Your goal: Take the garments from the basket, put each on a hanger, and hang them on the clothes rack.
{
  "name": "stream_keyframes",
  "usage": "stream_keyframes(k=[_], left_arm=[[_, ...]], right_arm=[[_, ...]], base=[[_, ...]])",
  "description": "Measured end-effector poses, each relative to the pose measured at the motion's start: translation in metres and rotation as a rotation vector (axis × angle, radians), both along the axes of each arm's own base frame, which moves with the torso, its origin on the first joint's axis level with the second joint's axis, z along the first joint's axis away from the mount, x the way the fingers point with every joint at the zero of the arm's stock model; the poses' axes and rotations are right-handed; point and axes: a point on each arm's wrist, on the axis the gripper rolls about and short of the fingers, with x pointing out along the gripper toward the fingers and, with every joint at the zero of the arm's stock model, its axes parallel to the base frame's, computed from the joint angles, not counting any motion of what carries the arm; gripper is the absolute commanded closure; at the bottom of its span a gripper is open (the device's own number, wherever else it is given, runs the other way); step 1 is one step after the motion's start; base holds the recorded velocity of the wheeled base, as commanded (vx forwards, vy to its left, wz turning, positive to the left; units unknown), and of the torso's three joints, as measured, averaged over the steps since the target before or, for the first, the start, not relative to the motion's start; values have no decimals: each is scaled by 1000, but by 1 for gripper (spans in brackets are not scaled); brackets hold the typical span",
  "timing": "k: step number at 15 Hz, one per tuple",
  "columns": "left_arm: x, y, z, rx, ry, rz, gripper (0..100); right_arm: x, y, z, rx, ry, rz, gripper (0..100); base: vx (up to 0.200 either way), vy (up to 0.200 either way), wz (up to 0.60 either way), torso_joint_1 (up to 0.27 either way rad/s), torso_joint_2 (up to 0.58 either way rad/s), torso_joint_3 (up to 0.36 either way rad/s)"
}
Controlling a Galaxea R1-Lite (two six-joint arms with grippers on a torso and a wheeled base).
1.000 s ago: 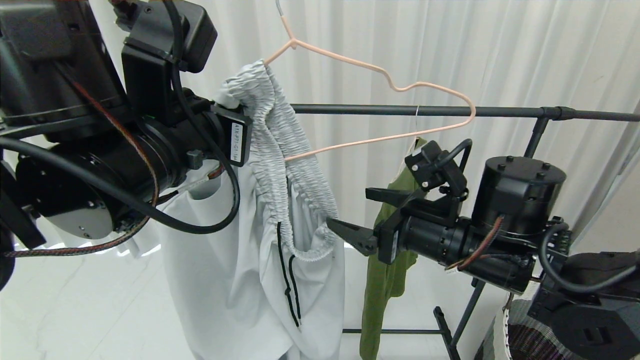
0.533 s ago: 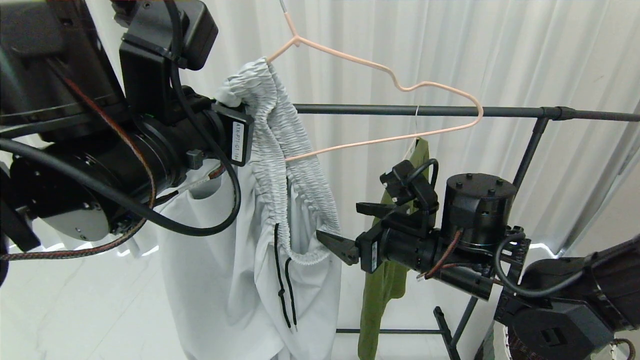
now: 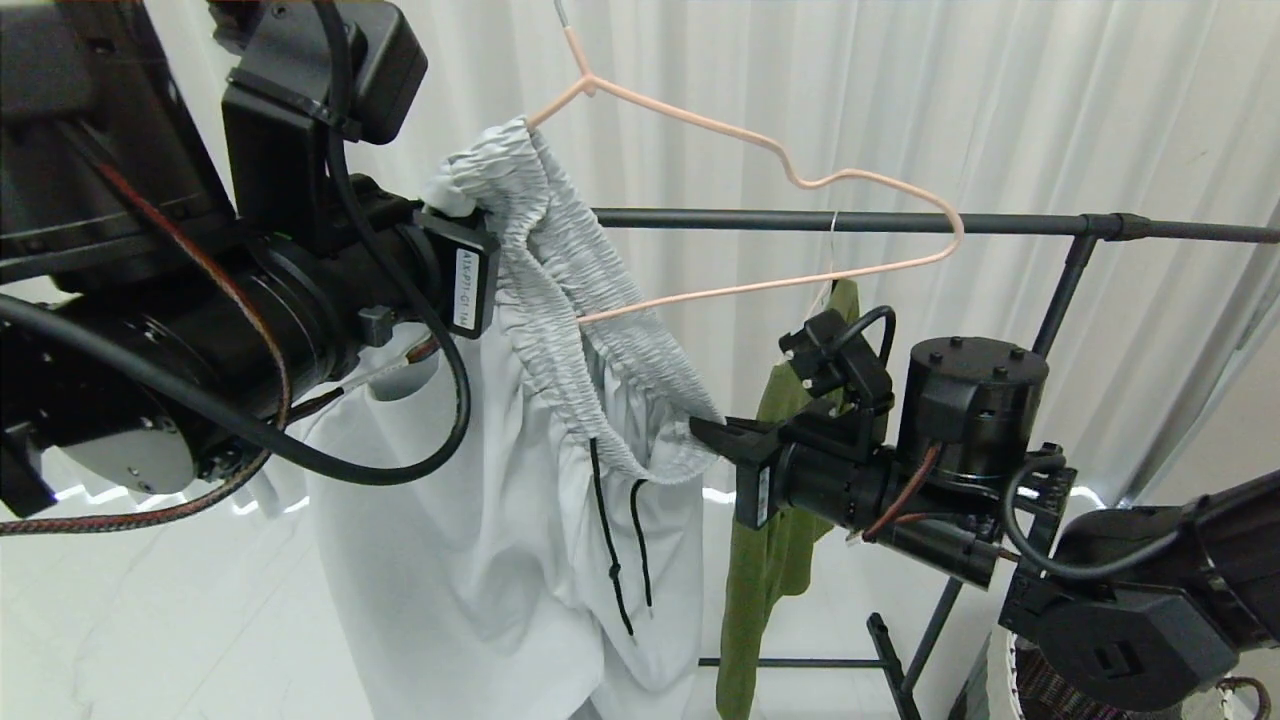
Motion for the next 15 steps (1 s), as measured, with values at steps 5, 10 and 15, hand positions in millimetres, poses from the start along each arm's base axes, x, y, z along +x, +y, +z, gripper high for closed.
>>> stream_keyframes(k=[5,10,15], left_arm=[[-1,16,-13,81,24,47,100],[-2,30,-20,158,16,93,100],[3,43,-28,209,-9,155,100]], right_arm=[[13,-26,17,36,-35,-83,100],[25,-48,27,56,-59,-154,100],[29,-54,29,59,-65,-175,100]], base=[[0,0,0,0,0,0],[0,0,0,0,0,0],[0,0,0,0,0,0]])
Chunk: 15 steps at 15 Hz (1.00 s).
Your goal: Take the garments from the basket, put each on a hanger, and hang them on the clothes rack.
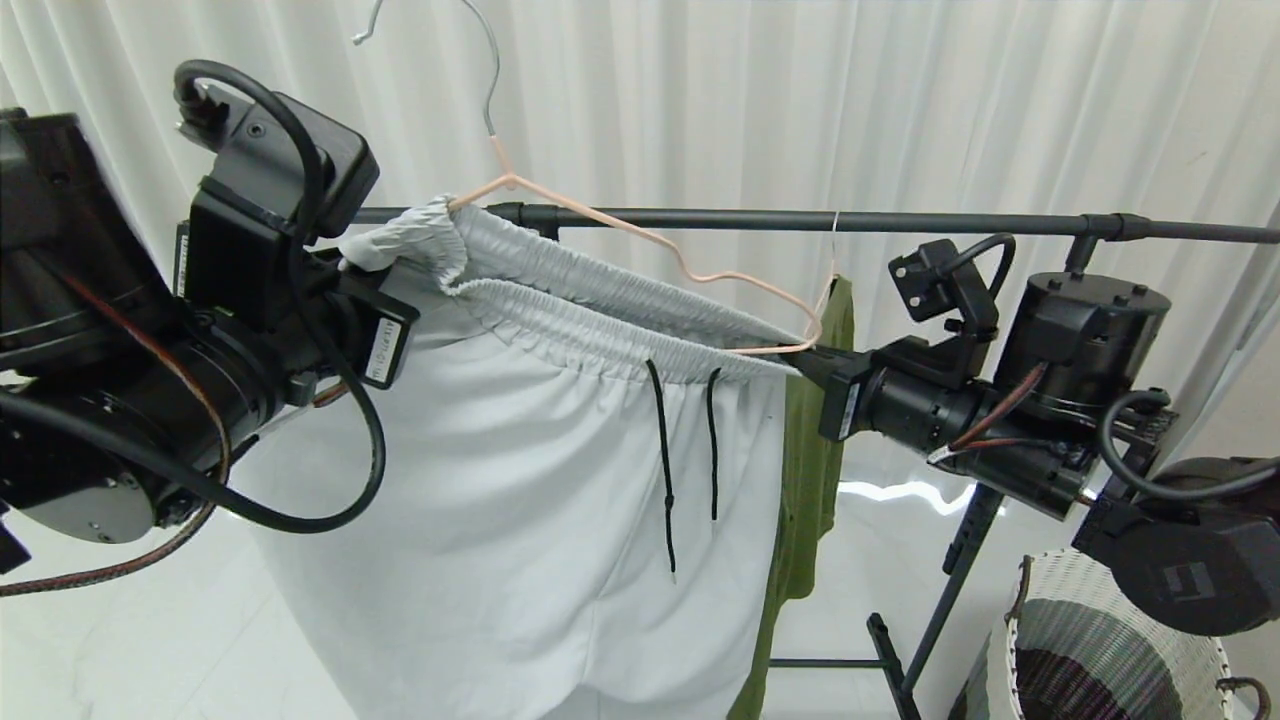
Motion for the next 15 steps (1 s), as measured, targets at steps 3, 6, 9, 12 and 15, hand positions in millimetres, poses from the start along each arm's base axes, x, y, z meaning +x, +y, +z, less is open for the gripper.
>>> stream_keyframes(k=[3,6,9,12,15], left_arm=[[4,6,-4,6,10,30,100],[6,8,-7,12,22,41,100],[8,8,-13,47,40,50,100],[16,15,-14,55,26,92,100],[28,18,-13,34,-21,150,100]], right_arm=[[1,-1,1,1,-3,-7,100],[1,-2,1,2,-4,-8,100],[1,-3,6,8,-13,-4,100],[0,-5,7,-4,3,-2,100],[-3,-7,8,-38,51,21,100]], base=[[0,0,0,0,0,0],[0,0,0,0,0,0],[0,0,0,0,0,0],[0,0,0,0,0,0],[0,0,0,0,0,0]])
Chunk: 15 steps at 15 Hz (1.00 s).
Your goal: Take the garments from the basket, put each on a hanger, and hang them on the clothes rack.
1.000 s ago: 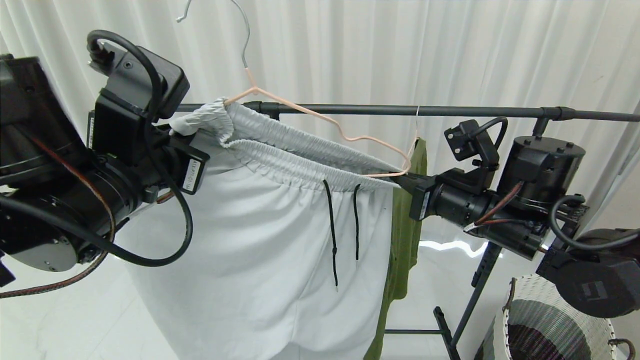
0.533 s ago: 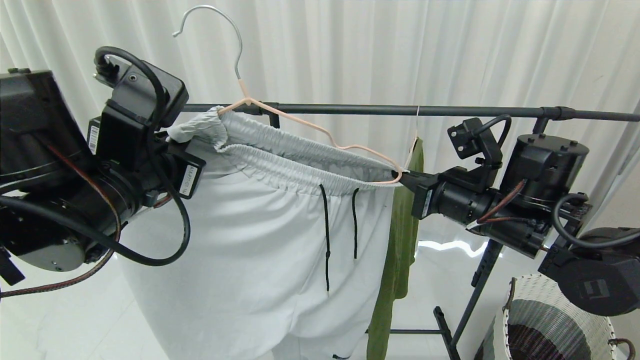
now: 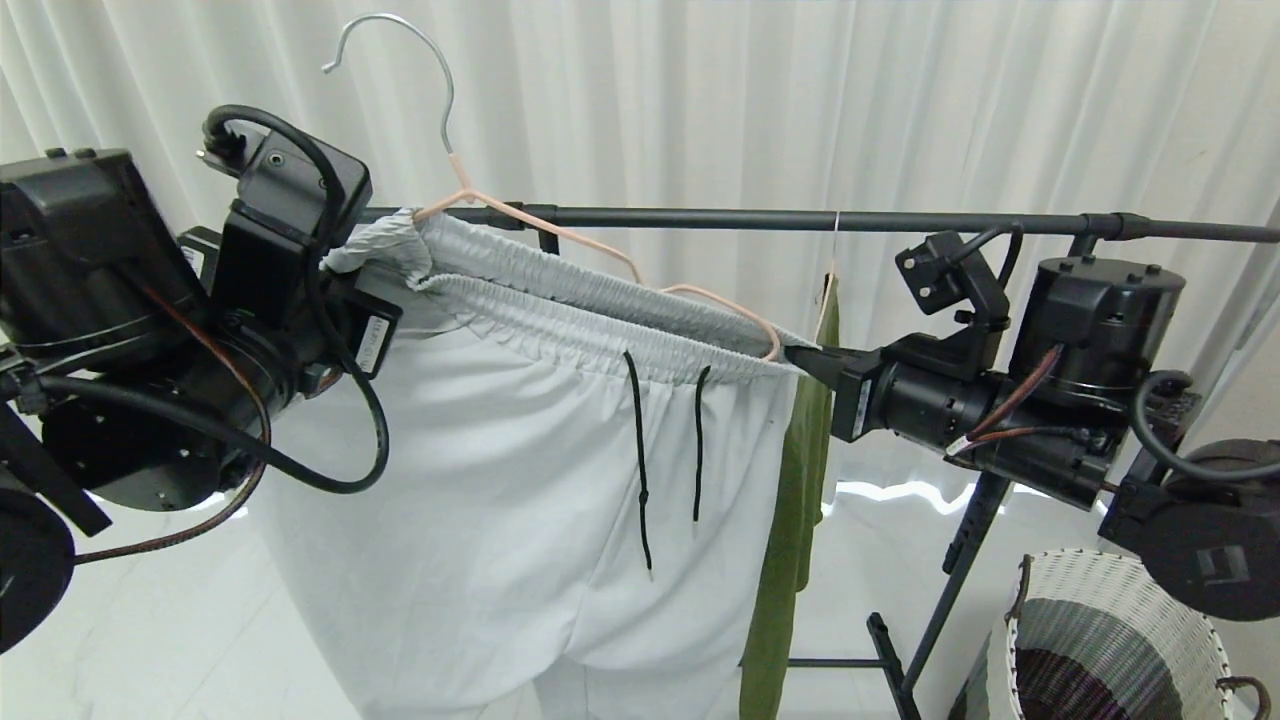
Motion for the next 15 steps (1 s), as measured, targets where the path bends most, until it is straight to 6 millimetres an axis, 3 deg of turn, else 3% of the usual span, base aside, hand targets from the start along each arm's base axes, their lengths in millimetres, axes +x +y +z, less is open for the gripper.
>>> stream_keyframes(k=[2,10,15], left_arm=[[5,-1,-4,6,13,7,100],[7,-4,-9,61,11,-5,100],[13,-13,-14,147,-19,-46,100]], right_arm=[[0,-1,6,-29,44,18,100],[5,-8,67,-69,184,-11,100],[4,-10,81,-94,210,-29,100]], base=[[0,0,0,0,0,0],[0,0,0,0,0,0],[0,0,0,0,0,0]])
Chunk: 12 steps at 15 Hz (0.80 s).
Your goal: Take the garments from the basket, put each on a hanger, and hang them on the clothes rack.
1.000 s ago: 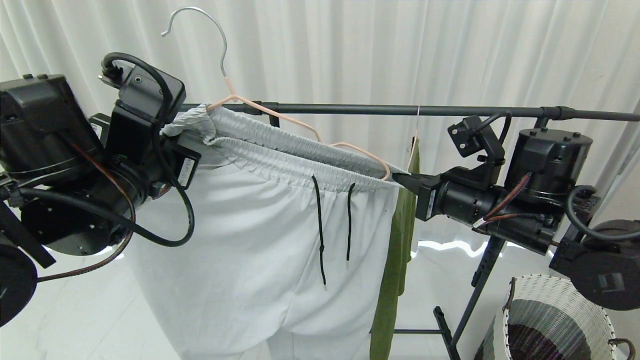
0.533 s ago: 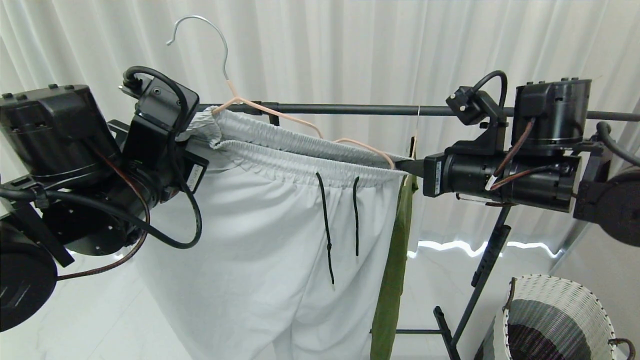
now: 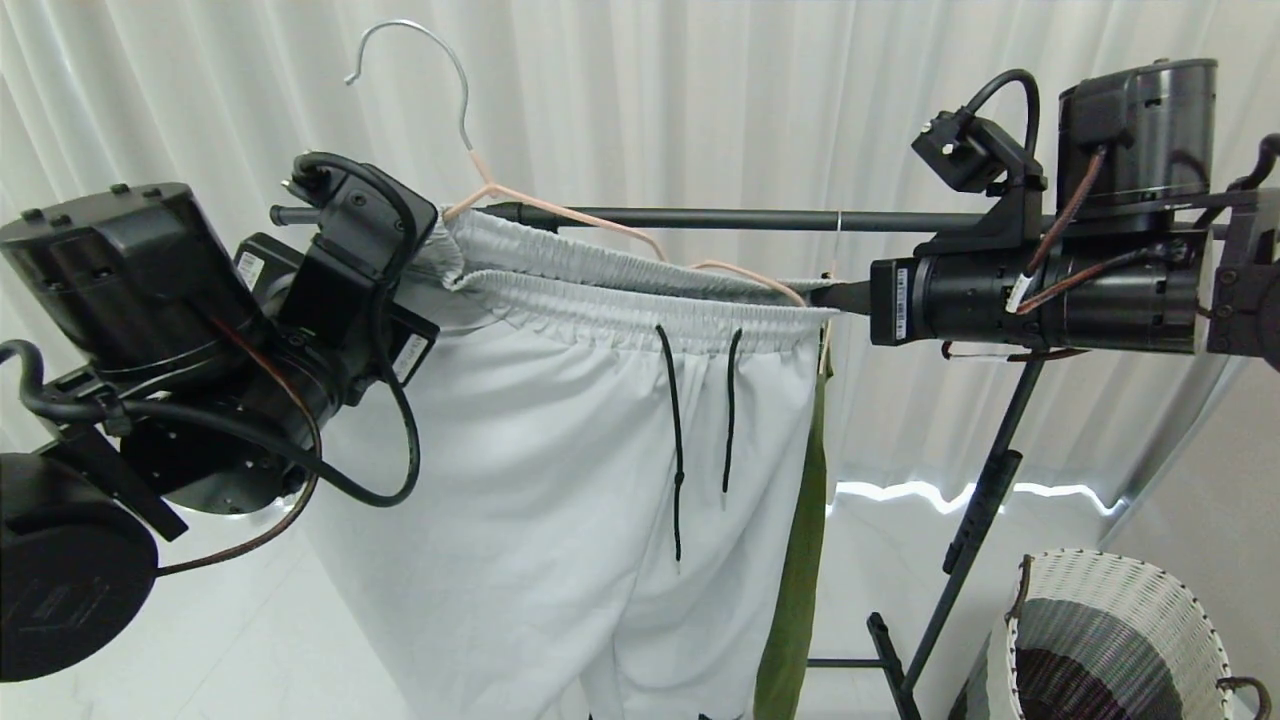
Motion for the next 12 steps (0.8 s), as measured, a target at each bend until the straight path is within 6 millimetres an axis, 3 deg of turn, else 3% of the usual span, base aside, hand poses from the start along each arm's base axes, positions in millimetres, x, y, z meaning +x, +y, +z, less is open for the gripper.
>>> stream_keyframes(k=[8,12], left_arm=[[4,-26,-15,21,43,-90,100],[5,-28,-17,29,53,-99,100]], right_arm=[[3,12,-6,-44,34,-9,100],[4,15,-7,-54,33,-30,100]], base=[[0,0,0,0,0,0],[0,0,0,0,0,0]])
